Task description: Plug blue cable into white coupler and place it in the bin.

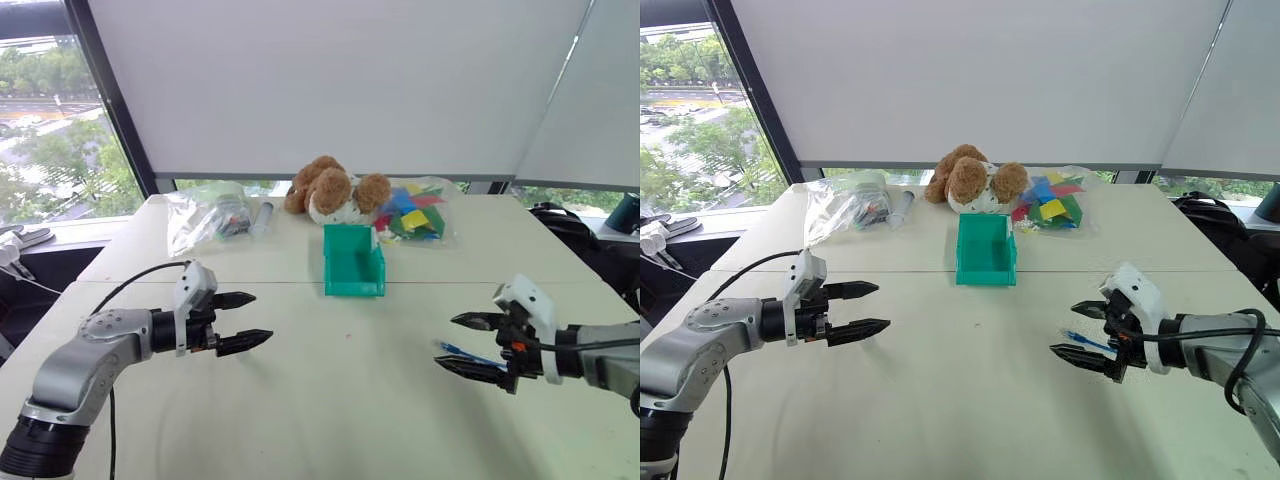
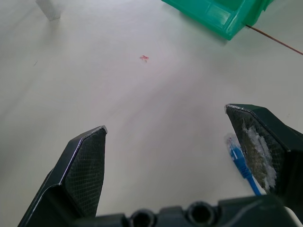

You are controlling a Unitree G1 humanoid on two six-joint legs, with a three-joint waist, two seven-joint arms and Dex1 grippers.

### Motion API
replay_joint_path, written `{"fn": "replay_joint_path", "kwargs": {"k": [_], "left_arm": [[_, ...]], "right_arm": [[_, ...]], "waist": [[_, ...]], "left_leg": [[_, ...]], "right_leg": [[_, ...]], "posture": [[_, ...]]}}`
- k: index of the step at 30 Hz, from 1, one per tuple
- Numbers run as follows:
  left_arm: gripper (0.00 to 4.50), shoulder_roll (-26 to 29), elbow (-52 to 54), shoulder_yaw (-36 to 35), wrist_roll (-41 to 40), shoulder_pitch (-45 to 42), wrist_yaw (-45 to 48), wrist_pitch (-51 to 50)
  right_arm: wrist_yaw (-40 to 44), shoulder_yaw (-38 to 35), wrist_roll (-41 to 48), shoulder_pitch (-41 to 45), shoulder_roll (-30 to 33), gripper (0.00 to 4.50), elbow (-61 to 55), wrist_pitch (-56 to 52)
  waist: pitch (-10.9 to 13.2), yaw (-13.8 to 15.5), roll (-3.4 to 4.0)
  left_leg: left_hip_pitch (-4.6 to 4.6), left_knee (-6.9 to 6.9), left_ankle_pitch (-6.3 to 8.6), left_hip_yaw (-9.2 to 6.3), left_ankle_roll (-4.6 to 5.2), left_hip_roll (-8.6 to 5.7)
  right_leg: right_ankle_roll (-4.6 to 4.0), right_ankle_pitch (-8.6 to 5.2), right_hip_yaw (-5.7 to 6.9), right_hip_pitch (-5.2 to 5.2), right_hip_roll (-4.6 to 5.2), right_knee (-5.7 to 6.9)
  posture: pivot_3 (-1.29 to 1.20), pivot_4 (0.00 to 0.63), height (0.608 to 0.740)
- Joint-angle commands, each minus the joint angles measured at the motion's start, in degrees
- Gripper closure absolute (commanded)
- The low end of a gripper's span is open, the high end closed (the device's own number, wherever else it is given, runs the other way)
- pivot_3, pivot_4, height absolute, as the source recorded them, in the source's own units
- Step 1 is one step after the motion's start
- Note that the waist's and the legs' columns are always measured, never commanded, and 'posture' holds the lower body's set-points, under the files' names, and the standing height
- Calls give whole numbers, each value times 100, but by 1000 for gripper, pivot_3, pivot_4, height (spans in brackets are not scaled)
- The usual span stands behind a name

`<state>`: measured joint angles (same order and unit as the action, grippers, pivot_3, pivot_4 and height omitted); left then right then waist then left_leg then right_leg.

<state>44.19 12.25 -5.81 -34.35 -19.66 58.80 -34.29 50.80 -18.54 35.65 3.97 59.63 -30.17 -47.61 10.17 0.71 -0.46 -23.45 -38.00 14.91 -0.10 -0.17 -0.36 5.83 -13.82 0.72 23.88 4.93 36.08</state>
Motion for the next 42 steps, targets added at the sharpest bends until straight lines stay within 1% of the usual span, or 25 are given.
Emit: {"fn": "replay_joint_path", "kwargs": {"k": [1, 7, 11, 15, 21, 29, 32, 35, 42], "left_arm": [[0, 210, 168, -217, -85, 72, 183, 64], [0, 215, 164, -383, -403, -101, 130, -185], [0, 93, 99, -202, -230, -194, 30, -82], [0, 112, 151, -262, -251, -99, 58, -66], [0, 35, 179, -172, -239, -134, -37, -85], [0, -48, 124, -9, -195, -191, -16, -24], [0, -186, -128, 162, -65, -420, 20, 94], [0, -283, -180, 270, 29, -435, 35, 180], [0, -374, -145, 323, 36, -459, 14, 165]], "right_arm": [[-100, -266, 48, -87, -9, 122, -322, 15], [-342, -225, 115, -49, -108, 122, -456, -65], [-370, -37, -18, 2, -153, 122, -203, 114], [-399, 13, -40, -86, -215, 122, -221, 140], [-315, -4, -298, -239, -173, 122, 48, 300], [-73, 7, -812, -585, -100, 122, 568, 843], [112, 123, -1194, -559, -36, 122, 1395, 1360], [343, 290, -1435, -436, -48, 122, 2144, 1811], [930, 887, -1815, 436, -244, 122, 4116, 2672]], "waist": [[0, -6, 0], [0, 5, 0], [0, 1, 0], [0, -1, 0], [0, 3, 0], [0, 2, 0], [0, 10, -1], [-1, -4, 1], [-1, -43, 2]], "left_leg": [[0, 0, 0, 0, 0, 1], [2, 0, 2, 1, 3, 3], [2, 0, 2, 1, 3, 2], [2, 0, 2, 1, 3, 2], [2, -1, 2, 2, 3, 2], [3, -1, 2, 3, 3, 1], [3, -2, 2, 4, 3, 0], [10, -6, 3, 8, 4, -2], [16, -6, 5, 10, 8, 5]], "right_leg": [[0, 0, 0, 0, 0, 0], [-10, -6, 0, -1, -1, 0], [-4, -3, 0, -3, -1, -1], [-1, -1, 0, -2, -2, 0], [-2, -1, -1, -3, -2, -1], [-1, -1, -1, -4, -2, 0], [-1, -1, -1, -6, -3, -1], [-2, -2, -1, -17, -2, -5], [1, 0, -6, -16, -12, -2]], "posture": [[0, 150, 740], [0, 150, 740], [0, 150, 740], [0, 150, 740], [0, 150, 740], [0, 150, 740], [0, 150, 740], [0, 150, 740], [0, 150, 740]]}}
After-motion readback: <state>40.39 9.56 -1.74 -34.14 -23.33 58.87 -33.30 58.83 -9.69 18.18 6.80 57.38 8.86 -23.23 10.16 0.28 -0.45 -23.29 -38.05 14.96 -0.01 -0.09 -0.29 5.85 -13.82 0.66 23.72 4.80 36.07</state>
